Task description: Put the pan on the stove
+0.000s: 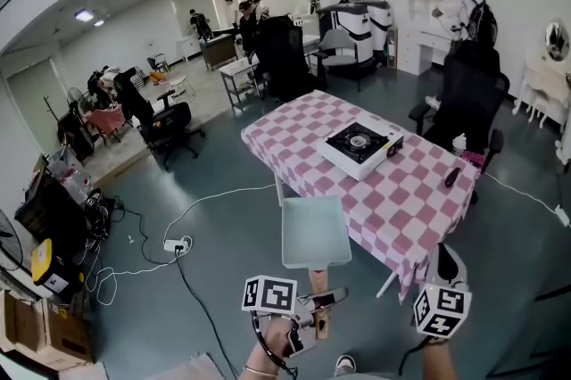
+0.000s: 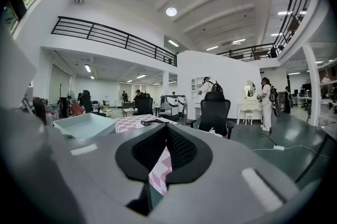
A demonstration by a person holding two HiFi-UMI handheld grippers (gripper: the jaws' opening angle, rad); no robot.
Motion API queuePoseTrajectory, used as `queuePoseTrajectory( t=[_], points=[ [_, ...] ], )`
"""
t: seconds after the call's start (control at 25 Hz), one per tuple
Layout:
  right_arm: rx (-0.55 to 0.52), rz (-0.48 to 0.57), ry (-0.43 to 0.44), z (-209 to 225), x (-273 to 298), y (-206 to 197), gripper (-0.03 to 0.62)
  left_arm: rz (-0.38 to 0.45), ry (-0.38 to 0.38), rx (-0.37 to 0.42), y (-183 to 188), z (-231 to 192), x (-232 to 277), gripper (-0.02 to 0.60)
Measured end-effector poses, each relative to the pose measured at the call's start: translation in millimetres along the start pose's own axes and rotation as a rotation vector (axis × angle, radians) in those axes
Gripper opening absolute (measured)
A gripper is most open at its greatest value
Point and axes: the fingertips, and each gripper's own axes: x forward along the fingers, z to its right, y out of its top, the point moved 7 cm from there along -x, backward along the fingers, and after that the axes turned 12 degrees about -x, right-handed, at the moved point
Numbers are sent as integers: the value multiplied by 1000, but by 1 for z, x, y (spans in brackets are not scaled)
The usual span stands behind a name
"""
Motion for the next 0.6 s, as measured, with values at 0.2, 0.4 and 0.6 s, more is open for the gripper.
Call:
queuePoseTrajectory(
  t=[0.2,0.4,0.6],
  points=[
    [5,-4,15,15,42,-5,11,21,4,1,33,2,25,106],
    [22,-10,22,26,73,-7,11,34,6,-7,55,7,42,106],
    [50,-14,44,24,95,-9,11,38,22,-20,69,8,49,108]
  ],
)
